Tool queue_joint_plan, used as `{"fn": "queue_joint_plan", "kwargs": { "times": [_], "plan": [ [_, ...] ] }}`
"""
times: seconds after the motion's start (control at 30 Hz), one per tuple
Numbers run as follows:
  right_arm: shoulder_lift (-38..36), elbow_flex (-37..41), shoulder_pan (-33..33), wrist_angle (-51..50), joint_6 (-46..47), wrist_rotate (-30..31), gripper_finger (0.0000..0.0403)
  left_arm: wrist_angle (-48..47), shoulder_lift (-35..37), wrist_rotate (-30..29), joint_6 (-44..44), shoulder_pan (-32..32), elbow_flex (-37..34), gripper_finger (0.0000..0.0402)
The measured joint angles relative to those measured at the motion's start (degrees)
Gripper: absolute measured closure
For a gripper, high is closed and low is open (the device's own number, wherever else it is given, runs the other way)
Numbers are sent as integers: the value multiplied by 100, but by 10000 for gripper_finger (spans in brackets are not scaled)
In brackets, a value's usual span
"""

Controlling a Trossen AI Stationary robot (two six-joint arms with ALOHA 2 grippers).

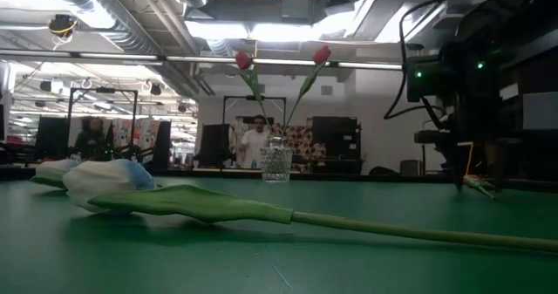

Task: Sort flowers into vase by color
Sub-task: Put the pink flower into the top transparent vase

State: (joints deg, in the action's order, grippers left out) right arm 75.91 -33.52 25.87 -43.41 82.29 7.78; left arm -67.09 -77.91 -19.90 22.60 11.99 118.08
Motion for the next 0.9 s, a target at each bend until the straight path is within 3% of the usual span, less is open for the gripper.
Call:
{"fn": "queue_joint_plan", "kwargs": {
  "times": [0.17, 0.37, 0.77, 0.9],
  "plan": [
    [30, 2, 528, 97, -426, 159, 181, 0, 0, -113, -8, -2, 0, 196],
    [34, 2, 693, 196, -672, 125, 214, 7, 0, -269, 3, -2, -43, 197],
    [185, -11, 677, 339, -1051, 149, 384, 0, -26, -331, 208, -2, -59, 196],
    [199, -97, 679, 373, -1334, 38, 385, 0, -26, -330, 352, 0, -59, 196]
  ]
}}
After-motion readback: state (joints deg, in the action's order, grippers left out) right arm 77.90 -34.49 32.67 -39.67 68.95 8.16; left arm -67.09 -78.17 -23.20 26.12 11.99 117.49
